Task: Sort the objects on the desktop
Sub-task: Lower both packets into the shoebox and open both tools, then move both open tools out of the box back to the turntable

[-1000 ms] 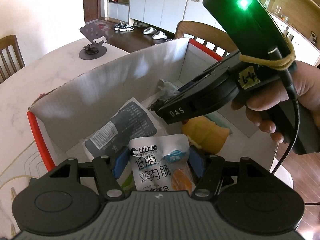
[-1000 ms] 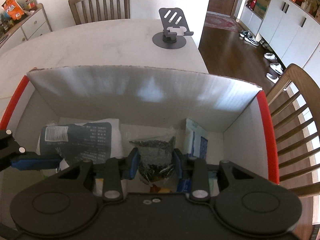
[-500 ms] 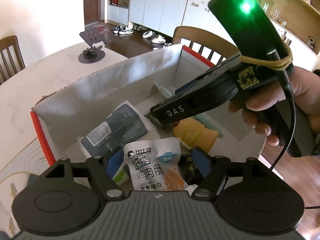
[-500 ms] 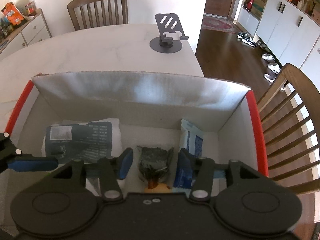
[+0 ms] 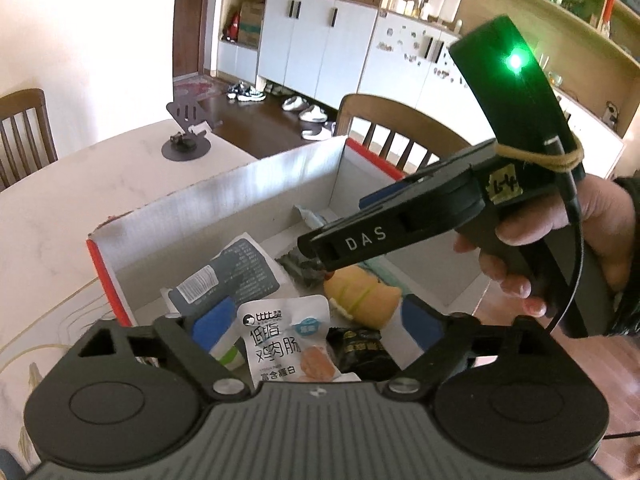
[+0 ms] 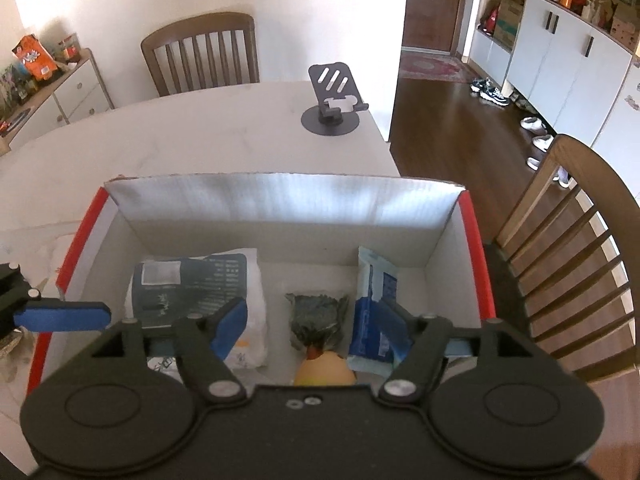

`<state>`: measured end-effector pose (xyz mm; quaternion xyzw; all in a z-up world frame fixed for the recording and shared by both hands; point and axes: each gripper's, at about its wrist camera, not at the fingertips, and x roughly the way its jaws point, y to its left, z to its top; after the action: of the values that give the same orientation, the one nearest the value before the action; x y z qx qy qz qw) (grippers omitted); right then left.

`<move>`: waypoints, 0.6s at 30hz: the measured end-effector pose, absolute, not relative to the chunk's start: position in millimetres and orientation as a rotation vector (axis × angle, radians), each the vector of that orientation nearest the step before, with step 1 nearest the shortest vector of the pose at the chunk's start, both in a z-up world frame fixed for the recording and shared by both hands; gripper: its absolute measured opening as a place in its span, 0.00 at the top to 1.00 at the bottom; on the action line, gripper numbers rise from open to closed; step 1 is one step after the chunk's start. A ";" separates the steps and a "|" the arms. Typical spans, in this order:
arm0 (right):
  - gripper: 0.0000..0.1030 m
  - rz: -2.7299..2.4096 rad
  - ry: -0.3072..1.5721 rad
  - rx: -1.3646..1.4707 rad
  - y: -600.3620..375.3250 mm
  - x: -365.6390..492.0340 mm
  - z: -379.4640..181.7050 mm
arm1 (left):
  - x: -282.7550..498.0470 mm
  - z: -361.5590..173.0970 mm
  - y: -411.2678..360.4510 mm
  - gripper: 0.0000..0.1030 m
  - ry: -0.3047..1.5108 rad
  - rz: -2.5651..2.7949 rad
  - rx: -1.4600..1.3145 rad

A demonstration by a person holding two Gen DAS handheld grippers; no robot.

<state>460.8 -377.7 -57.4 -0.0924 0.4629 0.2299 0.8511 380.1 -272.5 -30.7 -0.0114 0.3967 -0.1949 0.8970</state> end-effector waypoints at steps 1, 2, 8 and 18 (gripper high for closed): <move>0.29 0.482 0.971 -0.191 -378.8 458.8 -56.0 | 377.7 -28.8 -271.4 0.00 0.815 -0.406 -0.029; 0.28 0.480 0.967 -0.188 -379.6 457.0 -54.8 | 375.3 -26.6 -270.5 0.00 0.807 -0.405 -0.035; 0.21 0.475 0.940 -0.160 -385.4 445.0 -45.0 | 360.8 -16.0 -265.7 0.00 0.773 -0.419 -0.058; 0.15 0.477 0.913 -0.130 -386.6 420.8 -31.4 | 334.9 -3.1 -249.6 0.00 0.743 -0.401 -0.086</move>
<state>420.8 -386.6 -31.4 -0.0619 0.4363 0.2278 0.8683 334.9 -249.6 -3.1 -0.0416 0.3604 -0.1944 0.9114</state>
